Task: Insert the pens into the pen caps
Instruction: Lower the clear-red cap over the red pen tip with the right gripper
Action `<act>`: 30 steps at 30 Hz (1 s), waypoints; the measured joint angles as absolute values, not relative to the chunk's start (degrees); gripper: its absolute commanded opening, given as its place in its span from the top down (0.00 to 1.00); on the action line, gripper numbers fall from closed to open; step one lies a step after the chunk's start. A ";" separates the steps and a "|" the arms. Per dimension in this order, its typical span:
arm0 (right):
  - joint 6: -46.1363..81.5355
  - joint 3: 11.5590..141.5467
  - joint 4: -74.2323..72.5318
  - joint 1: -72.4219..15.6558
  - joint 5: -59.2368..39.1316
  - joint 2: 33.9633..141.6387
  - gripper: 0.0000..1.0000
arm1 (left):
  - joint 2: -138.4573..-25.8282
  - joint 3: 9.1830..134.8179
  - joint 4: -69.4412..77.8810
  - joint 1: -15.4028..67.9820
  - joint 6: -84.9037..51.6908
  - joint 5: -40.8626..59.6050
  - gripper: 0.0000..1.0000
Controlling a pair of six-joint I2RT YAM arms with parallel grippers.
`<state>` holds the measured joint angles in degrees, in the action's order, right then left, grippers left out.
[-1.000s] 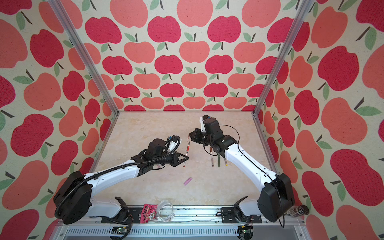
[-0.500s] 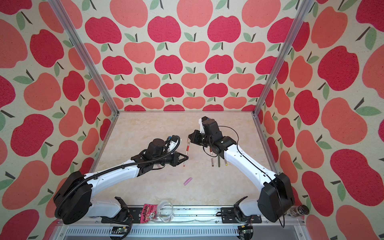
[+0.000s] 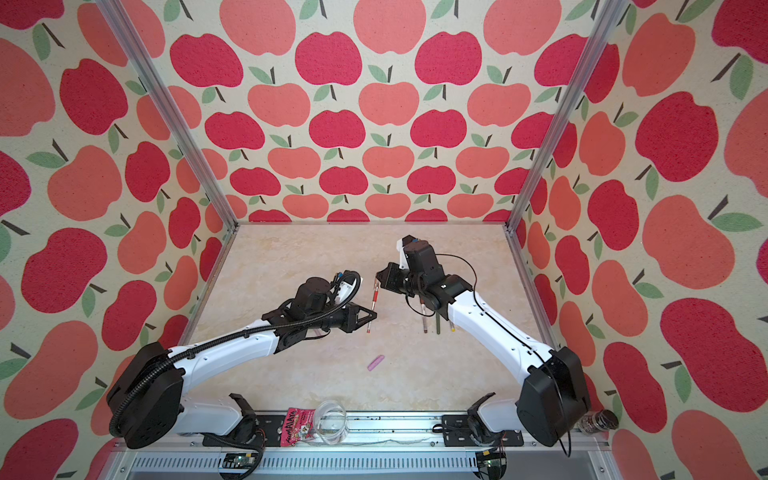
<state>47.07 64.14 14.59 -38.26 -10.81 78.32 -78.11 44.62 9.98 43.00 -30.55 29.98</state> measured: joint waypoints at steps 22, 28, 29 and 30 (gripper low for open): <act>46.81 64.64 15.03 -38.46 -8.93 77.41 0.93 | -78.00 44.62 10.13 43.00 -30.55 29.98 1.00; 46.78 64.64 15.03 -39.09 -9.06 77.01 0.93 | -78.00 44.62 10.13 43.00 -30.55 29.87 1.00; 46.78 64.64 15.07 -39.13 -9.08 76.88 0.93 | -78.00 44.62 10.13 43.00 -30.55 29.87 1.00; 46.78 64.64 15.05 -39.24 -9.06 76.75 0.93 | -78.00 44.62 10.15 43.00 -30.52 29.87 1.00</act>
<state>46.78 64.64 15.05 -39.24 -9.06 76.75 -78.00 44.62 10.15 43.00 -30.52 29.87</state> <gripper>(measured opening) 0.104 0.105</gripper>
